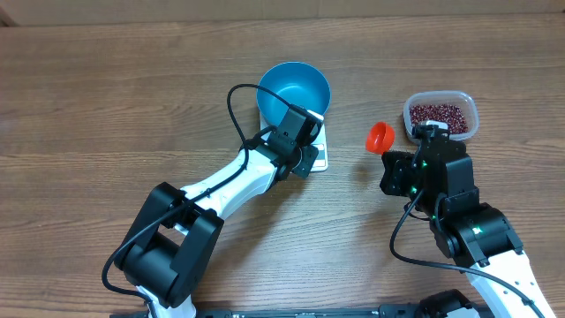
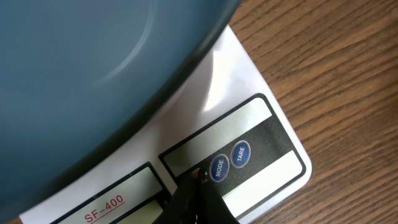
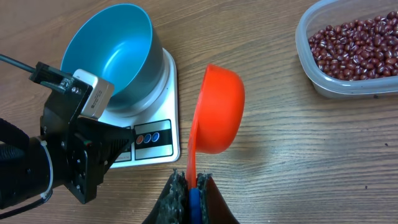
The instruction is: Scoop item into bowl and weigh 150g on scale
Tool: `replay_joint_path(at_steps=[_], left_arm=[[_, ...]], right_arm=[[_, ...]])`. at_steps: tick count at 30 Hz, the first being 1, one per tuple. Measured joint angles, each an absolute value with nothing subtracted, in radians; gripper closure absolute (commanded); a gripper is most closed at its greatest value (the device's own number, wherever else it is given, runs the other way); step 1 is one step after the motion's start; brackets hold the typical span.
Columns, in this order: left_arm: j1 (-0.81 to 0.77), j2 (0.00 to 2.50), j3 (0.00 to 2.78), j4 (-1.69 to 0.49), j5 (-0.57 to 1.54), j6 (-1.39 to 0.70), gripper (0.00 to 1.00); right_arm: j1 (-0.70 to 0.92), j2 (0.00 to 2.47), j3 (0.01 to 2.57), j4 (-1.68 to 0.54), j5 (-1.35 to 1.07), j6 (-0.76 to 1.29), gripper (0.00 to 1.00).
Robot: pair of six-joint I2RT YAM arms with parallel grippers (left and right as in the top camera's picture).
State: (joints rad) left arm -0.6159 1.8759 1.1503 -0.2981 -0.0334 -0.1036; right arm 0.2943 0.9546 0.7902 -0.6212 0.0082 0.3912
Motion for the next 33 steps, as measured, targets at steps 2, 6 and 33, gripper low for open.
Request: replay_joint_path(at_steps=[2,6,33], left_arm=[[-0.616,1.876,1.15,-0.297,-0.033,-0.104,0.96],[-0.616,1.879,1.15,-0.287,-0.033,-0.103,0.96],[-0.616,1.921,1.15,-0.276,-0.033,-0.101,0.96]], right_arm=[[0.294,0.955,0.79,-0.621,0.008,0.392,0.96],[0.294,0.955,0.79,-0.621,0.009,0.391,0.96],[0.294,0.955,0.79,-0.622,0.008,0.391,0.97]])
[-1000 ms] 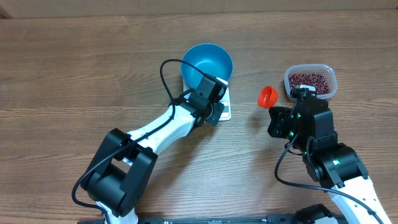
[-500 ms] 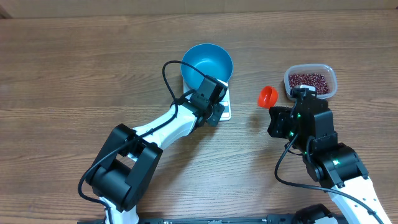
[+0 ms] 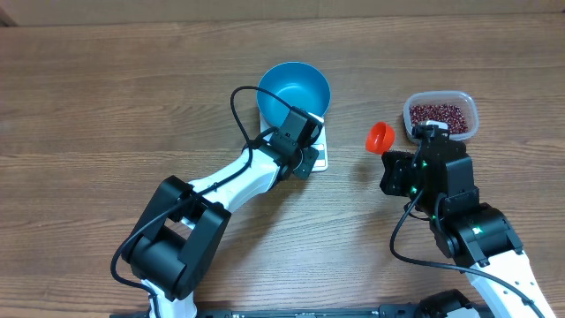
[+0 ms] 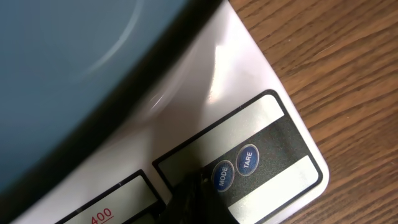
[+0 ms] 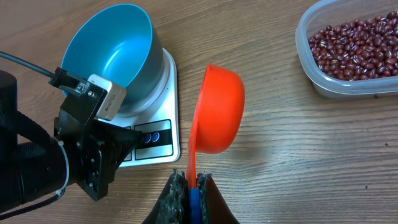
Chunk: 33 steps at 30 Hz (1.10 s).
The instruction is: Scoop item into bowl and weigh 150g on scale
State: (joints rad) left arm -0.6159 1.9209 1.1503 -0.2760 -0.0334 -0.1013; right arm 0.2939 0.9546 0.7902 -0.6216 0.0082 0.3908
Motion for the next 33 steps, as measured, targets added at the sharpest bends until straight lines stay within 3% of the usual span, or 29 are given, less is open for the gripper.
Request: replay_joint_path(at_steps=[9,21,33], left_arm=[[-0.617,1.877,1.153,-0.297,0.05,-0.102,0.96],[-0.627,1.481,1.199,-0.429,0.017,-0.084,0.96],[-0.627,1.609,1.199,-0.503,-0.031,-0.067,0.96]], right_arm=[[0.294,0.955,0.79,-0.622,0.012,0.391,0.96],[0.294,0.955,0.79,-0.615,0.067,0.345,0.96],[0.294,0.955,0.79,-0.614,0.059,0.313,0.96]])
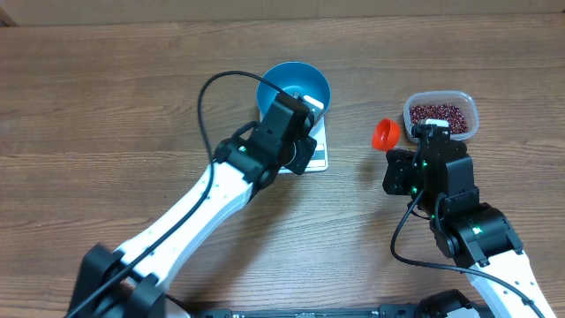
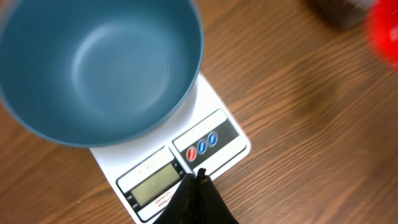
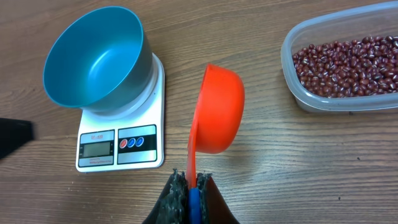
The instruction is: Scoop item into bowl and weigh 150g on scale
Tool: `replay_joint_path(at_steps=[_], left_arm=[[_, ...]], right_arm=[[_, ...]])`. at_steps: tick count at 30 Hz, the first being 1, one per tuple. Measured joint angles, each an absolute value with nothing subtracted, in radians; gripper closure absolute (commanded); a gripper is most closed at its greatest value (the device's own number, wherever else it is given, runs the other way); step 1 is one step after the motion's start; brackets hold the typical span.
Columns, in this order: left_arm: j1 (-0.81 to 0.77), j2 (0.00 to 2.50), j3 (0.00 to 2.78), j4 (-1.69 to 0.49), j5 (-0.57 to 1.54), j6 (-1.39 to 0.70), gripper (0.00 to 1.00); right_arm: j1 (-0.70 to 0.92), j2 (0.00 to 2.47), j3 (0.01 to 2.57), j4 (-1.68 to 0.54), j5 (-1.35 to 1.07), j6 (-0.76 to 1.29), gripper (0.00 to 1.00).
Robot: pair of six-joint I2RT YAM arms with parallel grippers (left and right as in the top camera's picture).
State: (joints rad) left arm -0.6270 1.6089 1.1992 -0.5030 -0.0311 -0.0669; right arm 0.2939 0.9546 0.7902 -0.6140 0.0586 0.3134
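Observation:
An empty blue bowl (image 3: 96,59) stands on the white scale (image 3: 121,146), whose display and buttons (image 2: 203,147) face the front. My left gripper (image 2: 198,179) is shut with nothing in it, raised above the scale's front edge. My right gripper (image 3: 192,179) is shut on the handle of an orange scoop (image 3: 217,109), empty and held on edge above the table between the scale and the tub of red beans (image 3: 348,62). Overhead, the scoop (image 1: 383,133) sits just left of the tub (image 1: 440,115).
Bare wooden table (image 1: 106,106) lies all round. The left arm (image 1: 203,199) slants from the front left up to the scale. The right arm (image 1: 450,212) stands at the right, in front of the bean tub.
My left gripper has lifted away from the scale's buttons and now sits higher, with the whole bowl and scale in its view. The right gripper with the scoop has shifted slightly toward the tub.
My left gripper's shut tips were down at the scale's buttons, by MODE, at both earlier moments, while my right gripper held the orange scoop still between scale and tub. Now the left gripper is raised off the scale and the scoop is a little nearer the beans.

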Motion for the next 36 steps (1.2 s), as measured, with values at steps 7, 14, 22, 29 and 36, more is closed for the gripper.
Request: replay_joint_path(at_steps=[7,14,22,29,36], left_arm=[[-0.627,1.776,1.199,-0.447,-0.057,-0.067,0.96],[-0.627,1.865,1.199,-0.39,-0.065,-0.067,0.96],[-0.627,1.919,1.199,-0.366,-0.065,-0.067,0.96],[-0.627,1.937,1.199,-0.357,-0.065,-0.067,0.96],[-0.627,1.938,1.199,-0.352,-0.065,-0.067,0.96]], right_arm=[[0.294,0.955,0.79,-0.614,0.057,0.313,0.96],[0.294,0.955,0.79,-0.614,0.056,0.313,0.96],[0.294,0.955,0.79,-0.614,0.056,0.313,0.96],[0.294,0.955,0.79,-0.614,0.056,0.313,0.96],[0.294,0.955,0.79,-0.614,0.056,0.313,0.96]])
